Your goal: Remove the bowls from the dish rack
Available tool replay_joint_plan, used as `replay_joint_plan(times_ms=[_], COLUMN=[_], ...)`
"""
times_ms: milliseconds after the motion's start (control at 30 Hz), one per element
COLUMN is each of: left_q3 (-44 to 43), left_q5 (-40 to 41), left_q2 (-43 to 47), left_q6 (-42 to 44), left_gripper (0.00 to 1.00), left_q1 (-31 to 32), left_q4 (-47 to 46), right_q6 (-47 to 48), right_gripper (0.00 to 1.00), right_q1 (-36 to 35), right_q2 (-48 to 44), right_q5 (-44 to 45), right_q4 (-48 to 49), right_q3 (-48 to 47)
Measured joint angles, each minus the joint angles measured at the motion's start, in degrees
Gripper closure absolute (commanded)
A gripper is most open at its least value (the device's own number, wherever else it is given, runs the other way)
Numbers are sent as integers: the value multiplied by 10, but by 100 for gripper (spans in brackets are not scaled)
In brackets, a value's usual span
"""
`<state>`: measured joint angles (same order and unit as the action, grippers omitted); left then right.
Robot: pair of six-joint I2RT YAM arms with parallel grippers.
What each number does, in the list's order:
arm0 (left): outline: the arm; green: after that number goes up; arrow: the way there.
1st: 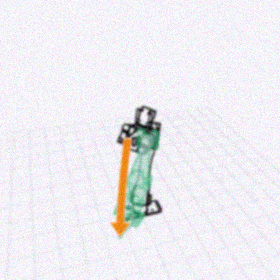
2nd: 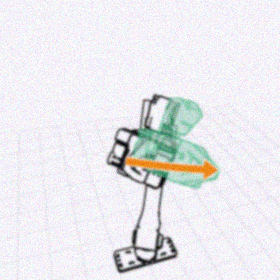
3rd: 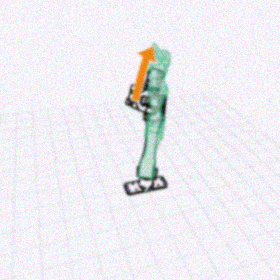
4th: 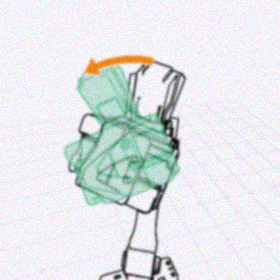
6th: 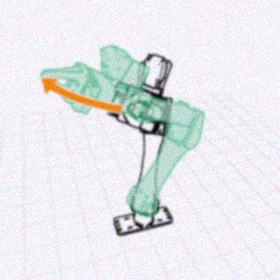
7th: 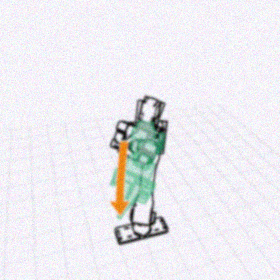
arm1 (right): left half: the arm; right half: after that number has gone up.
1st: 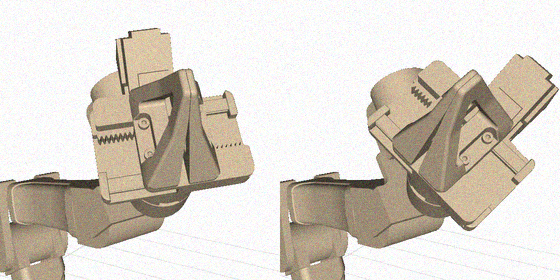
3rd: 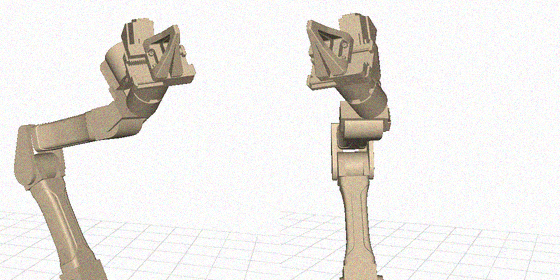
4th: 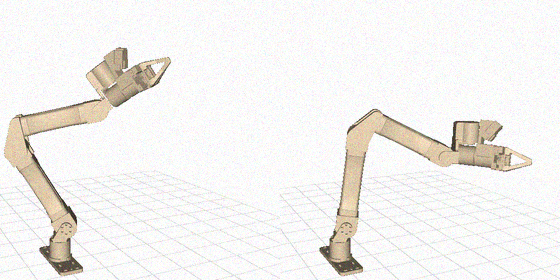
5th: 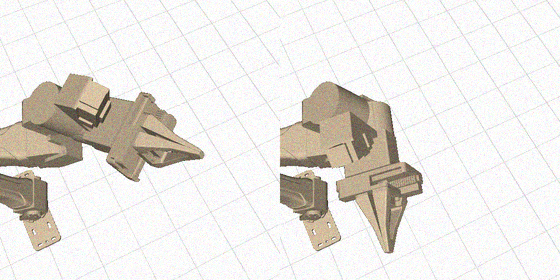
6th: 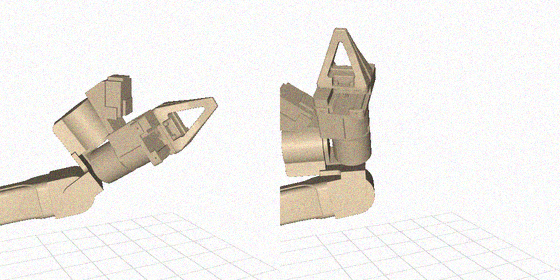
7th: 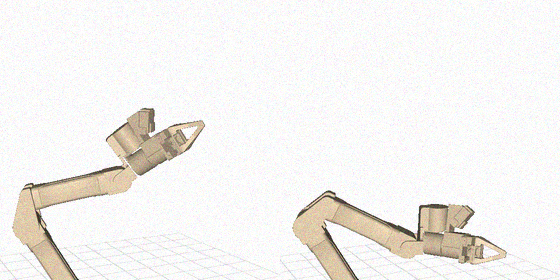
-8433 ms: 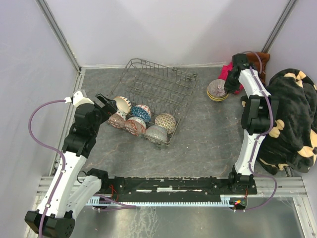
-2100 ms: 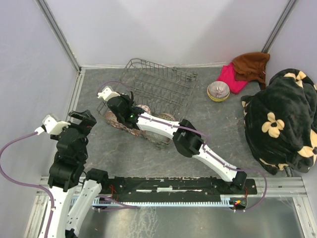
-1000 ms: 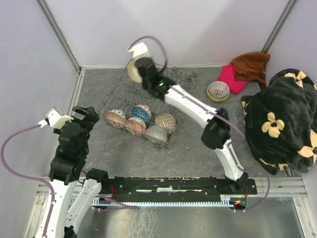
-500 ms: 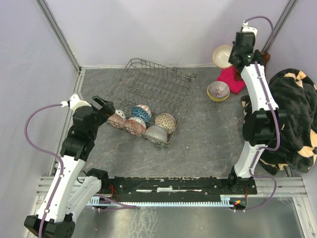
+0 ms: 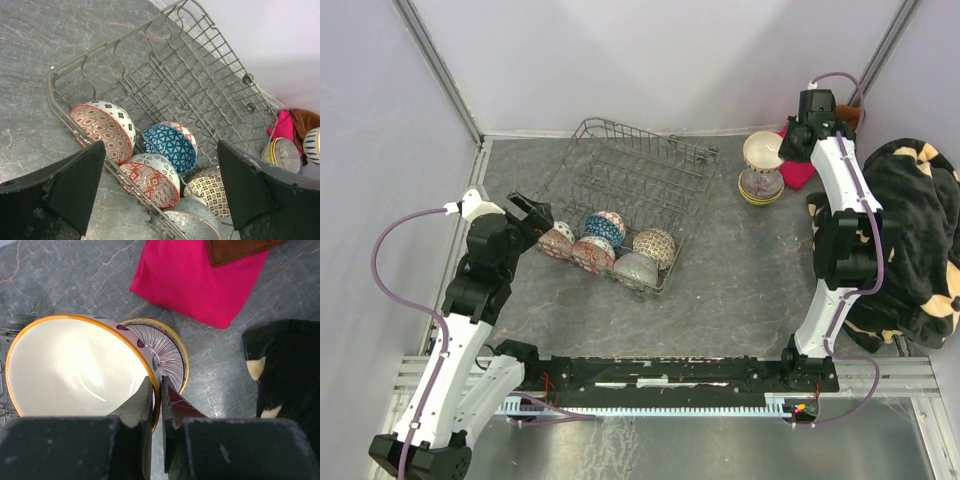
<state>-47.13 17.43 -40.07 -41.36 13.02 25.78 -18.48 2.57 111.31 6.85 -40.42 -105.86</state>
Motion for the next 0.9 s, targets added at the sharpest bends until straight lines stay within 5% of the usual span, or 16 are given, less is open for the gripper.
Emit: replay_joint_plan(times_ms=[900], left_q3=[3], left_q5=[0], left_q2=[0], left_q6=[0], left_gripper=[1], left_q1=[0], left_q4=[-2], right_q6=[-13], right_gripper=[99], right_q1=[14], right_q2=[41], right_q5=[1], right_q4=[-12], right_q3=[57])
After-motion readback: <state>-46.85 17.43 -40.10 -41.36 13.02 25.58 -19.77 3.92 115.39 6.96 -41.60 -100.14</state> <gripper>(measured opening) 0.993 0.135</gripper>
